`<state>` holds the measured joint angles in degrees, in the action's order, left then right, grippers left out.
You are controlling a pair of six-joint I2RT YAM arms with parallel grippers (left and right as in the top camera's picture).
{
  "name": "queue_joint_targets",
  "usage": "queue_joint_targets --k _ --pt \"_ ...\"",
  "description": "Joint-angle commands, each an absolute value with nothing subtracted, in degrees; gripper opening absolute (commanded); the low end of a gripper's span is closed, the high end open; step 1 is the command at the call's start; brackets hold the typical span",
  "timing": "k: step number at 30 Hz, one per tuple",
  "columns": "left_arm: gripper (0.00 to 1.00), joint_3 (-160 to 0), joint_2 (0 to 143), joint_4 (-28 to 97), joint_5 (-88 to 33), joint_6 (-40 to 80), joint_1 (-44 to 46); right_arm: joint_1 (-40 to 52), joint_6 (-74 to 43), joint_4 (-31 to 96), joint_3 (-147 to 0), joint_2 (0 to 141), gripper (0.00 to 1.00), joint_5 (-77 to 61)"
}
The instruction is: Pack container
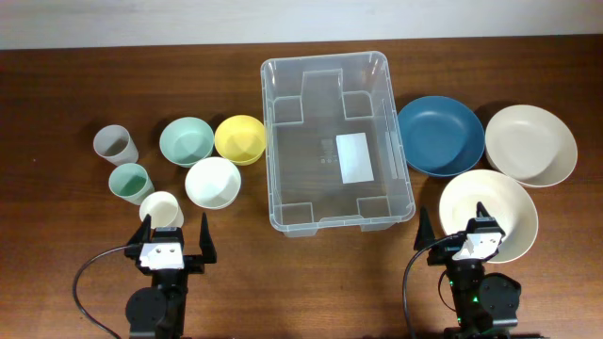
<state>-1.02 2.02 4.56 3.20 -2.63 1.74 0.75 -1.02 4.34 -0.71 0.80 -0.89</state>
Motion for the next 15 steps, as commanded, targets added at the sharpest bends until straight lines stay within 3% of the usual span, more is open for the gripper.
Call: queue_joint_targets --k 1,8,15 --pt "0.99 -0.5 2.2 4.6 2.8 -3.5 1.7 1.0 -0.7 4.5 -0.3 0.2 0.99 -0.6" --pt "0.99 -0.5 2.2 4.6 2.8 -3.5 1.7 1.0 -0.6 4.0 -0.3 0.2 0.99 -0.4" --pt "0.99 -0.5 2.2 4.6 2.8 -3.5 1.7 1.1 -0.2 -5.5 -0.3 0.2 0.99 -0.1"
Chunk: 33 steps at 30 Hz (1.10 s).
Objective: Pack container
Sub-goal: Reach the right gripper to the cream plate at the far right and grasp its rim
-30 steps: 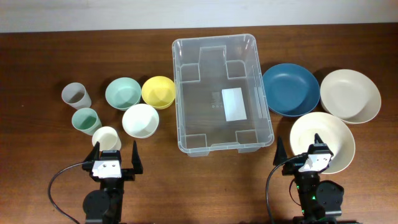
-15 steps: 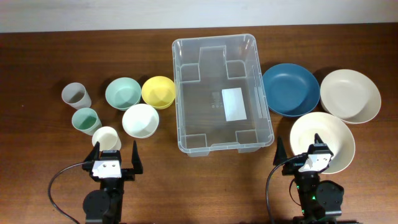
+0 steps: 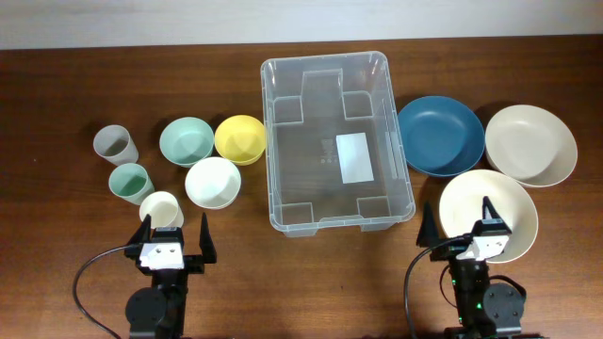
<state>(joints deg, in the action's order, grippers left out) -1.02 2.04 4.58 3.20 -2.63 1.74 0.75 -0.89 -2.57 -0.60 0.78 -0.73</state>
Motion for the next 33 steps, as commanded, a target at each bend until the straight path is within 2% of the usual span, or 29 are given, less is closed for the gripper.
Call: queue_joint_targets --k 1,5,9,13,18,23,29,33 --pt "0.99 -0.5 2.2 4.6 2.8 -3.5 1.7 1.1 -0.2 -6.7 -0.3 0.2 0.99 -1.2" --pt "0.99 -0.5 2.2 4.6 2.8 -3.5 1.7 1.1 -0.2 -6.4 -3.2 0.4 0.99 -0.8" --pt "0.99 -0.5 2.2 4.6 2.8 -3.5 1.7 1.0 -0.1 1.1 -12.8 4.2 0.99 4.0" --pt "0.99 -0.5 2.2 4.6 2.8 -3.5 1.7 0.2 5.5 8.1 -26.0 14.3 0.99 5.5" --pt "0.99 -0.5 2.2 4.6 2.8 -3.5 1.7 -4.6 6.9 18.5 -44.9 32.3 0.99 5.2" --pt "0.99 -0.5 2.2 4.6 2.8 -3.5 1.7 -13.8 6.9 29.2 -61.8 52.2 0.99 -6.3" --pt "0.99 -0.5 2.2 4.6 2.8 -3.5 1.7 -28.1 6.9 39.6 -77.6 75.2 0.99 -31.7" --pt "0.99 -0.5 2.2 4.6 2.8 -3.5 1.7 -34.7 6.4 43.9 -82.6 84.7 0.99 -33.5"
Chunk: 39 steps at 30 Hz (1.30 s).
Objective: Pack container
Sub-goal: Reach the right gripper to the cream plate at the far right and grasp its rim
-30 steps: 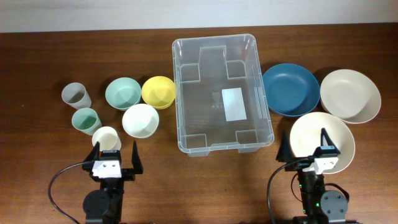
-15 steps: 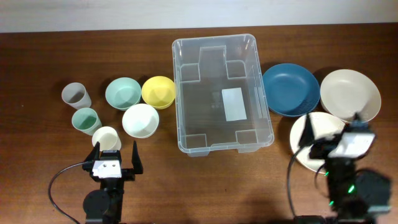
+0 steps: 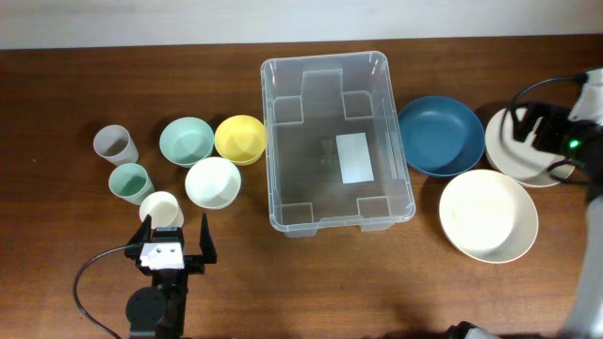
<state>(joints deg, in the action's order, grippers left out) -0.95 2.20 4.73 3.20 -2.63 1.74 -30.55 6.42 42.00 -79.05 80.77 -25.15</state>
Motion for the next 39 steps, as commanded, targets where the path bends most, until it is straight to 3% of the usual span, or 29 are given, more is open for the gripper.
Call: queue_joint_targets --k 1,8,16,22,31,39 --pt "0.99 -0.5 2.2 4.6 2.8 -3.5 1.7 -36.2 6.4 44.8 -82.9 86.0 0.99 -33.4" --pt "0.99 -0.5 2.2 4.6 2.8 -3.5 1.7 -45.6 7.7 48.8 -82.9 92.9 0.99 -33.4" --pt "0.99 -0.5 2.2 4.6 2.8 -3.5 1.7 -45.9 9.8 45.5 -82.9 100.0 0.99 -30.1" --pt "0.99 -0.5 2.2 4.6 2.8 -3.5 1.7 -45.9 5.1 42.7 -82.9 105.0 0.99 -17.3" --pt "1.0 -0.5 2.2 4.6 2.8 -3.5 1.7 -45.8 -1.0 39.4 -82.9 111.4 1.0 -10.0" --pt "0.99 -0.5 2.2 4.6 2.8 -3.5 1.7 -45.8 -1.0 35.6 -82.9 119.4 1.0 -15.5"
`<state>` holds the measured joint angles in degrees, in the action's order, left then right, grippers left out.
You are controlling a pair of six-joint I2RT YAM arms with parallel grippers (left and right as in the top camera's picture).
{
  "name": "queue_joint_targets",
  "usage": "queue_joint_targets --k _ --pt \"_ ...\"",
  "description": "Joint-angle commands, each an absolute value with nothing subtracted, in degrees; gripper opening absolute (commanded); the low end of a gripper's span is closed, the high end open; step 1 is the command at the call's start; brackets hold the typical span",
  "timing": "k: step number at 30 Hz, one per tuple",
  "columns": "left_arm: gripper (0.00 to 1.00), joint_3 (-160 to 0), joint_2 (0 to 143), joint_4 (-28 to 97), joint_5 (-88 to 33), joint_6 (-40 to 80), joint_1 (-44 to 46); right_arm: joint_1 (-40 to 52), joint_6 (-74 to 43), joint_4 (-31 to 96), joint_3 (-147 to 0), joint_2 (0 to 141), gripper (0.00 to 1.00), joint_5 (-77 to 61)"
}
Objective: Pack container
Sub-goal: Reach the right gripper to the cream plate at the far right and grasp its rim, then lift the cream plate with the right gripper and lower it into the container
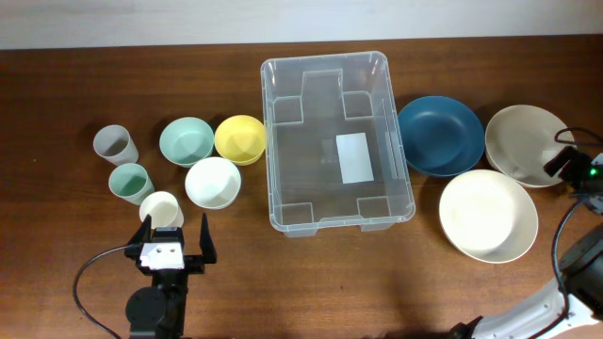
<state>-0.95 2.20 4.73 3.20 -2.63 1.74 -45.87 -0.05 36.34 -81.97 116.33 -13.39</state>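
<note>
A clear plastic container [337,141] stands empty in the middle of the table. To its right lie a blue plate [439,135], a beige plate [523,141] and a cream plate [488,215]. My right gripper [562,164] sits low at the beige plate's near right rim; its jaws are too small and dark to read. Left of the container are a green bowl [191,140], a yellow bowl [239,138] and a white bowl [212,182]. My left gripper [177,235] stands open near the front edge, just behind a cream cup [160,207].
A grey cup [115,144] and a green cup [130,182] stand at the far left beside the cream cup. The right arm's body and cable [575,264] run along the table's right edge, near the cream plate.
My right gripper was over the beige plate's far right part. It is now lower, at that plate's near right rim. No plate, bowl or cup has shifted, and the left arm is still.
Both grippers first stood open at the front edge, the right one over the near edge of the cream plate. The right arm then appeared at the far right, over the beige plate. Now it is down at that plate's rim. The left arm never moved.
</note>
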Motion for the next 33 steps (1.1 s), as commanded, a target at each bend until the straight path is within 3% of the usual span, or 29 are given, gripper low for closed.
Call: queue_joint_targets --k 1,3,5,8,15,33 --pt "0.99 -0.5 2.2 4.6 2.8 -3.5 1.7 -45.8 -0.9 35.4 -82.9 120.1 1.0 -15.9" --pt "0.99 -0.5 2.2 4.6 2.8 -3.5 1.7 -45.8 -0.9 34.9 -82.9 121.6 0.97 -16.1" --pt "0.99 -0.5 2.2 4.6 2.8 -3.5 1.7 -45.8 -1.0 34.6 -82.9 122.8 0.84 -16.6" --pt "0.99 -0.5 2.2 4.6 2.8 -3.5 1.7 -45.8 -1.0 33.5 -82.9 123.0 0.57 -19.1" --pt "0.99 -0.5 2.2 4.6 2.8 -3.5 1.7 -45.9 -0.9 32.0 -83.1 123.0 0.04 -22.3" --pt "0.99 -0.5 2.2 4.6 2.8 -3.5 1.7 -50.5 -3.5 45.4 -101.0 114.9 0.04 -27.1"
